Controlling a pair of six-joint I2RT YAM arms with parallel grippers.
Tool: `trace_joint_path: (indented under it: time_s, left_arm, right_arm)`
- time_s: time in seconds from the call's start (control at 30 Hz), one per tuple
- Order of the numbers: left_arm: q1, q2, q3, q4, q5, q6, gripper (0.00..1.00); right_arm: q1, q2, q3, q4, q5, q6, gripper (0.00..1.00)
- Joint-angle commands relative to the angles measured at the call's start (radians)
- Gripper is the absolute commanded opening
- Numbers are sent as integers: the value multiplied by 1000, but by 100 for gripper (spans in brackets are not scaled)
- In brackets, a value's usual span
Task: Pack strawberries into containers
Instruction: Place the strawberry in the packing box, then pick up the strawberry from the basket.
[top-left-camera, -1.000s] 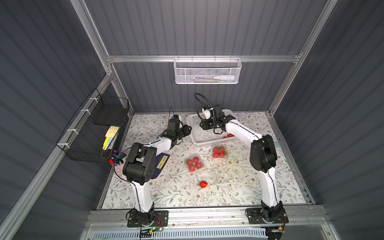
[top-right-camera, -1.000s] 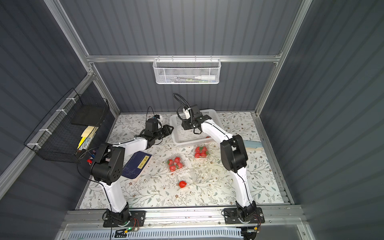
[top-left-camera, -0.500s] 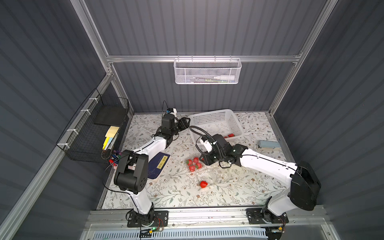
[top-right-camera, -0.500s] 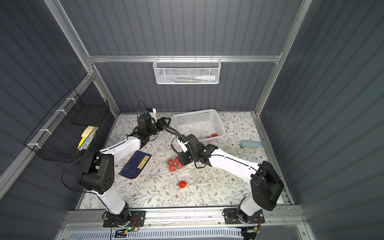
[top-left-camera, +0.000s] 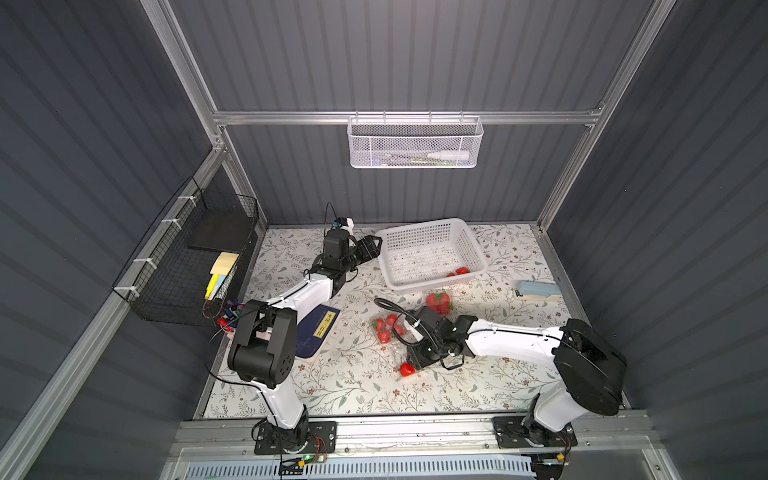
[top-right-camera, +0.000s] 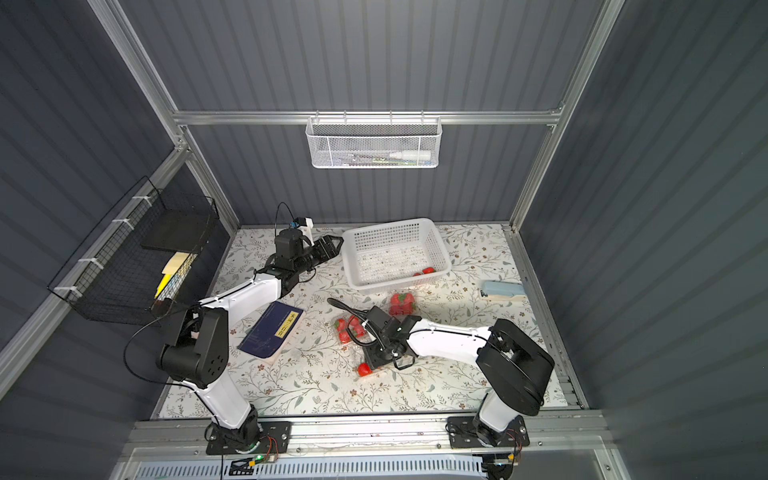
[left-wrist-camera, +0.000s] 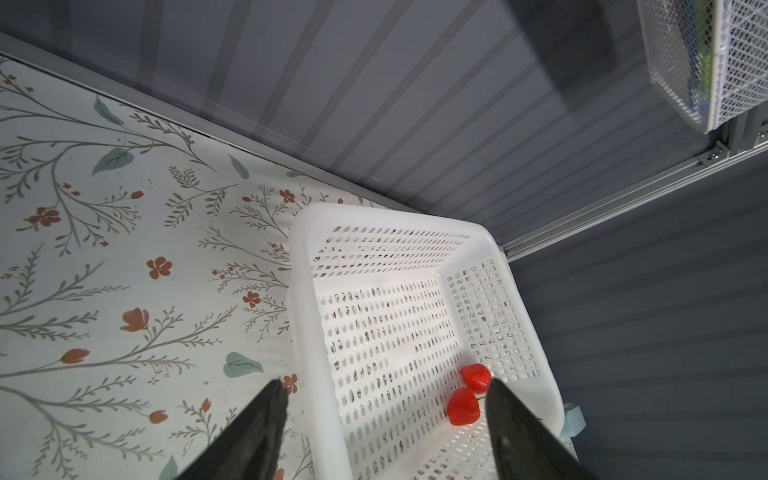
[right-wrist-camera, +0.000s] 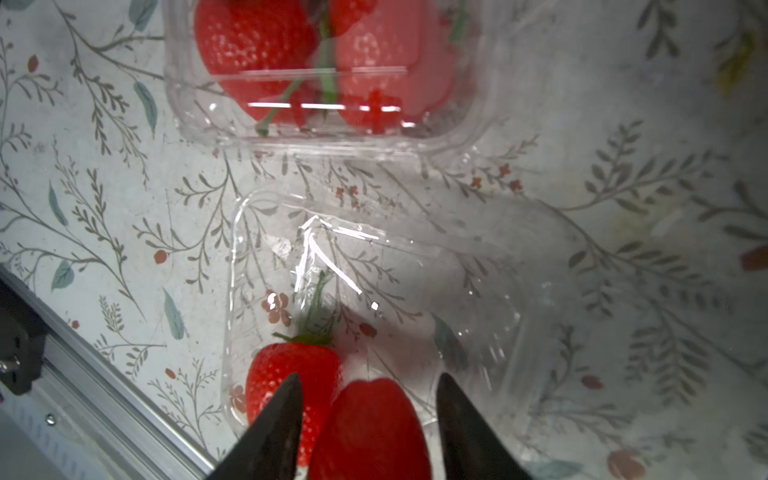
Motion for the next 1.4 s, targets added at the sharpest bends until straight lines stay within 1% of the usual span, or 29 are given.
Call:
trace_joint_path:
  time_s: [0.0,0.07,0.2,0.3,0.4,0.47,0.57,0.63,0.67,0.8,0.93,1.03,1.1,1.23,1.3,1.37]
  left_arm:
    - [8,11,-11,4,17,17,78]
    - [7,18,-12,9,21,21,78]
    - [8,30,-18,20,23,29,77]
    - [7,42,-17,38,-23,23,77]
    - [5,56,-27,44,-38,26,78]
    - [2,69,-36,45,-47,32,79]
    - [-8,88,-31,21,-74,49,81]
    - [-19,100,-18,2,-90,62,82]
    - [-26,108,-8,-6,-94,69,83]
    - [-53,131,8,-21,-103,83,84]
    - [-67,151,13,-18,-89,85,84]
    - [-71,166,18,-13,-71,80,85]
    - [-73,174,23,-13,-69,78,85]
    - [-72,192,44,-20,-55,77,85]
    - [-73,201,55,-24,-50,78,85]
    - [-72,208,64,-31,-52,77,85]
  right_arm:
    - [4,-2,3,24,31,26,60]
    - [4,-12,5,28,38,31,62]
    - [-3,-57,33,4,73,25,62]
    - [-45,-121,107,-51,108,-45,60]
    - [-149,-149,220,-113,146,-125,61]
    - [-243,-129,290,-118,151,-164,62]
    - [-365,-35,415,-178,160,-192,64]
    - [-425,66,521,-236,183,-229,65]
    - [-451,126,582,-277,216,-237,65]
    - [-526,362,799,-389,322,-310,64]
    - [-584,549,992,-489,340,-380,62]
    - [-608,639,1089,-539,382,-458,62]
    - [-617,686,1150,-580,424,-468,62]
    - [-639,740,1191,-585,436,-538,64]
    - [-650,766,1223,-614,425,-539,64]
    - [-659,790,1250,-653,391,-534,62]
